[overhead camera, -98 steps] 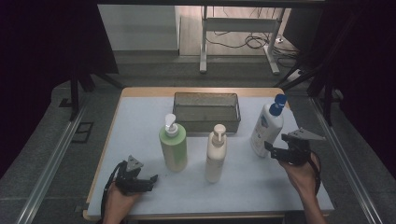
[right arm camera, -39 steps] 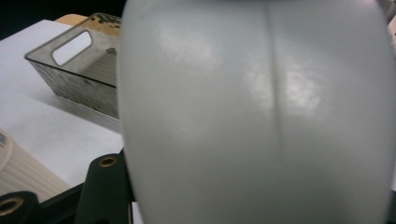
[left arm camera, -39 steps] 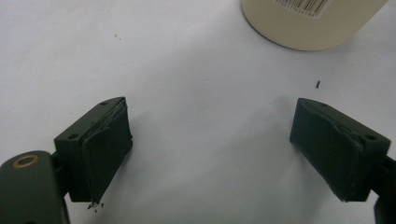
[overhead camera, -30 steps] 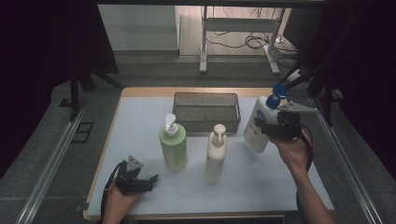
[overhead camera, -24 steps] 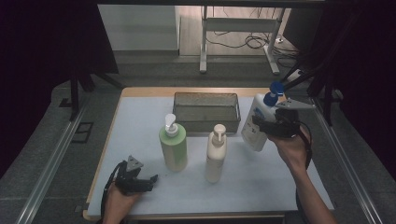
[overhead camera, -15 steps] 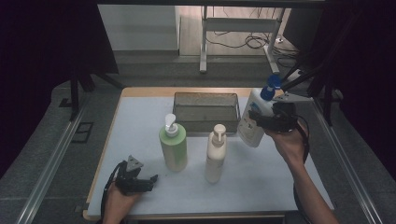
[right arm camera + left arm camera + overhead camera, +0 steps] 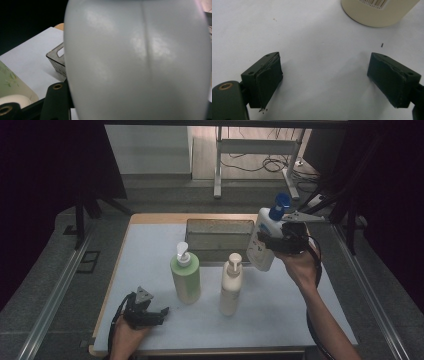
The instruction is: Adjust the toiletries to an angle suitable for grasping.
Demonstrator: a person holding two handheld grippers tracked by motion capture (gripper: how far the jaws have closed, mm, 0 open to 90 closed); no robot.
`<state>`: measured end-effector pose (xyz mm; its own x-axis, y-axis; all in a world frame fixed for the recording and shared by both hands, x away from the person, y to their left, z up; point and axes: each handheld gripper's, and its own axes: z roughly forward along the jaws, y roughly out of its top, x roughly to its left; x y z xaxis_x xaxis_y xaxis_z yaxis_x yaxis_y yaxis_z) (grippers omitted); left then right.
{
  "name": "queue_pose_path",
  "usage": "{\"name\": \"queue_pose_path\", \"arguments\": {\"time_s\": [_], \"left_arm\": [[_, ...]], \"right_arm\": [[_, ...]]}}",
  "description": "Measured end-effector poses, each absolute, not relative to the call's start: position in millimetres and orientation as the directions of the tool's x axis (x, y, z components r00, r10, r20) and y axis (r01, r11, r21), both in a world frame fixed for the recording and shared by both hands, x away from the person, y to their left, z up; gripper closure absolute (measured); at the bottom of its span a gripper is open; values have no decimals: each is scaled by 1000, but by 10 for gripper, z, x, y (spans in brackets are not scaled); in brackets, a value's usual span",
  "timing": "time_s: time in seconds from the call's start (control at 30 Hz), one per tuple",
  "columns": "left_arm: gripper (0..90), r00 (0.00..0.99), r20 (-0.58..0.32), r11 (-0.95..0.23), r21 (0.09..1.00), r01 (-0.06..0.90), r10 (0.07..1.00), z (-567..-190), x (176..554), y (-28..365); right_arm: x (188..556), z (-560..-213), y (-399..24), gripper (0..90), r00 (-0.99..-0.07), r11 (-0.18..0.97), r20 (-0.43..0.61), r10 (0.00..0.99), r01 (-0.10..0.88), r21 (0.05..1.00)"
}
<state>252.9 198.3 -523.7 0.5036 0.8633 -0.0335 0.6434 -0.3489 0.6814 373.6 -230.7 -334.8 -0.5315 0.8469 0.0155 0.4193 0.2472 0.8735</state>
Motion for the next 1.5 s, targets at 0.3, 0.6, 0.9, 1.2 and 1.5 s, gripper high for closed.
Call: {"name": "queue_pose_path", "arguments": {"time_s": [0.3, 0.6, 0.9, 1.2, 1.5], "left_arm": [[121, 504, -34, -349, 681, 643, 863, -5237, 2529, 1984], [121, 504, -33, -349, 682, 643, 863, -5237, 2529, 1984], [121, 504, -34, -349, 682, 643, 863, -5237, 2529, 1985], [121, 504, -33, -349, 682, 643, 863, -5238, 2529, 1985], [121, 504, -34, -348, 683, 643, 863, -5238, 2529, 1986]], "right_arm": [[3857, -3292, -2123, 408, -551, 248, 24, 834, 413, 876], [3980, -3300, -1981, 409, -562, 250, 31, 826, 416, 874], [4116, -3265, -1799, 410, -569, 250, 29, 822, 406, 879], [4245, -3278, -1648, 410, -578, 249, 36, 815, 407, 879], [4378, -3286, -1500, 411, -583, 247, 43, 812, 409, 879]]}}
